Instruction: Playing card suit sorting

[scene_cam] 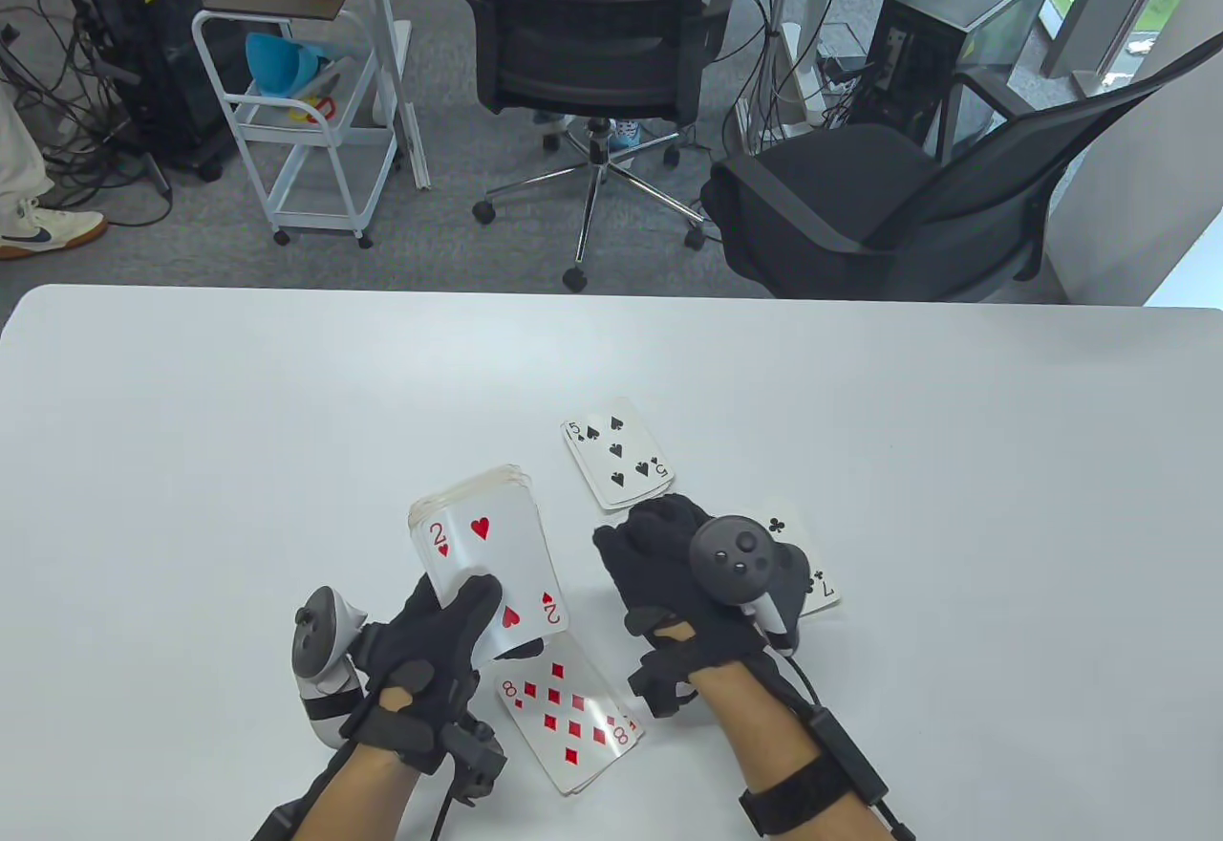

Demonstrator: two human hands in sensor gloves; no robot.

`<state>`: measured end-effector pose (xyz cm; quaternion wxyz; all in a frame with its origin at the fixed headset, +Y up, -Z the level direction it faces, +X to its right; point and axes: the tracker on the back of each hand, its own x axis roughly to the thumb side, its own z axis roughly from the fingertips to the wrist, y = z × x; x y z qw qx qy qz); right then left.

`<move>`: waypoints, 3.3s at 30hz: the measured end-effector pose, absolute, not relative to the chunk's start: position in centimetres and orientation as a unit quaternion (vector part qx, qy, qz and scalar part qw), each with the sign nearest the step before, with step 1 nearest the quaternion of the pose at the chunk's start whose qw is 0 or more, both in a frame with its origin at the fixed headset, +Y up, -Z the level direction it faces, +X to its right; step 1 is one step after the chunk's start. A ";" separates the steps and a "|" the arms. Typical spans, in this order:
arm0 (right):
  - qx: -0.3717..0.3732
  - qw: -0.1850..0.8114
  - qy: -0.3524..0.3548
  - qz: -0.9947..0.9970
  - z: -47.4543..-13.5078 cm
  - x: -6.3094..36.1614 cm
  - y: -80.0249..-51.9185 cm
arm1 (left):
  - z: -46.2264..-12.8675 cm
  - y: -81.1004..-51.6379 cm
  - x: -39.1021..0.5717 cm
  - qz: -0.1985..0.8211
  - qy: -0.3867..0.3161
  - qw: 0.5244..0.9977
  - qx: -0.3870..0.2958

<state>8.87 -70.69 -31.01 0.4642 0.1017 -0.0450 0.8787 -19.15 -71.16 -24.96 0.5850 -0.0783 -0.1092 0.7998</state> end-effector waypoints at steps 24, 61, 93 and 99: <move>0.203 0.432 -0.098 0.873 -26.9 6.0 -71.2 | -25.5 -74.3 -18.1 0.769 -0.071 0.624 -0.119; 0.125 0.432 -0.070 0.890 -28.1 8.0 -71.3 | -25.9 -73.2 -20.0 0.780 -0.073 0.618 -0.073; 0.050 0.037 0.133 0.989 -37.1 -6.9 -75.1 | -26.5 -70.6 -24.1 0.831 -0.095 0.548 0.015; 0.064 0.055 0.089 0.992 -36.4 -5.5 -74.7 | -26.4 -70.7 -23.7 0.828 -0.099 0.552 0.009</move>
